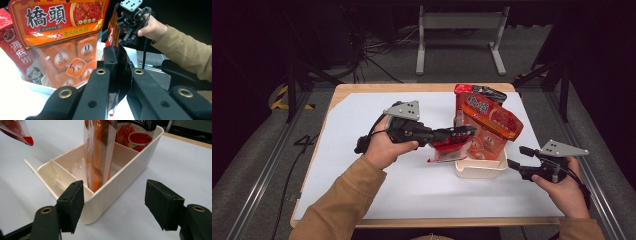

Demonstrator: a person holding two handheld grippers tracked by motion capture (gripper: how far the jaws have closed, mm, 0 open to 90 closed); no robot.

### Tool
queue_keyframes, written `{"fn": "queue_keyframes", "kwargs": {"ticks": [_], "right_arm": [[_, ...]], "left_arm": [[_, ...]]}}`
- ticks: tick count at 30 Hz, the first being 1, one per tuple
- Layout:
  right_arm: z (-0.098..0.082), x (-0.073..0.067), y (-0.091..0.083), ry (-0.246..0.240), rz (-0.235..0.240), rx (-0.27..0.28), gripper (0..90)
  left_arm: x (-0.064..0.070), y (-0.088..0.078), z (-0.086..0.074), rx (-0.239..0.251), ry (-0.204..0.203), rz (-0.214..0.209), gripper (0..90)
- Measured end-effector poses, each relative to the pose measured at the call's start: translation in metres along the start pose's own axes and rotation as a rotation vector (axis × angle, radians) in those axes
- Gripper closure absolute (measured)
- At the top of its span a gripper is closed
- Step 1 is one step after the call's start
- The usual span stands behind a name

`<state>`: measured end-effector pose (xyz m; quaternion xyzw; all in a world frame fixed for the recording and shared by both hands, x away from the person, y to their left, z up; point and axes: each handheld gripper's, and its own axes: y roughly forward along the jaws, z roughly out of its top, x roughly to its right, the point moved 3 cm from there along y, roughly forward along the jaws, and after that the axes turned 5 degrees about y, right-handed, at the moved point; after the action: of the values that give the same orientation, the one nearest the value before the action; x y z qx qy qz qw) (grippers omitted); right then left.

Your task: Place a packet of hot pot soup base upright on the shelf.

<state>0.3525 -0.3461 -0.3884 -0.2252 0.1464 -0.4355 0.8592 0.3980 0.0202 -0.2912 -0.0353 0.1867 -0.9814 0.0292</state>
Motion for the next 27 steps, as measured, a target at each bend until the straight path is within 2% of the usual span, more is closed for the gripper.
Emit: {"fn": "queue_keyframes", "kwargs": {"ticks": [4,9,12,14,27], "right_arm": [[0.0,0.002,0.002,-0.002,0.011,0.007,32.4],[-0.001,0.007,0.003,-0.003,0.002,0.019,32.2],[-0.004,0.01,0.004,-0.021,-0.016,-0.01,33.0],[-0.006,0.012,0.005,-0.007,-0.019,-0.026,32.9],[-0.017,0.022,0.009,0.001,-0.043,-0.062,31.2]], "left_arm": [[-0.003,0.006,0.002,0.007,-0.002,-0.005,89.5],[-0.006,0.013,0.005,0.018,-0.002,-0.009,89.5],[-0.007,0.017,0.006,0.026,-0.009,-0.015,89.4],[-0.008,0.018,0.007,0.028,-0.009,-0.018,89.5],[-0.009,0.036,0.014,0.041,0.002,-0.038,89.4]]}}
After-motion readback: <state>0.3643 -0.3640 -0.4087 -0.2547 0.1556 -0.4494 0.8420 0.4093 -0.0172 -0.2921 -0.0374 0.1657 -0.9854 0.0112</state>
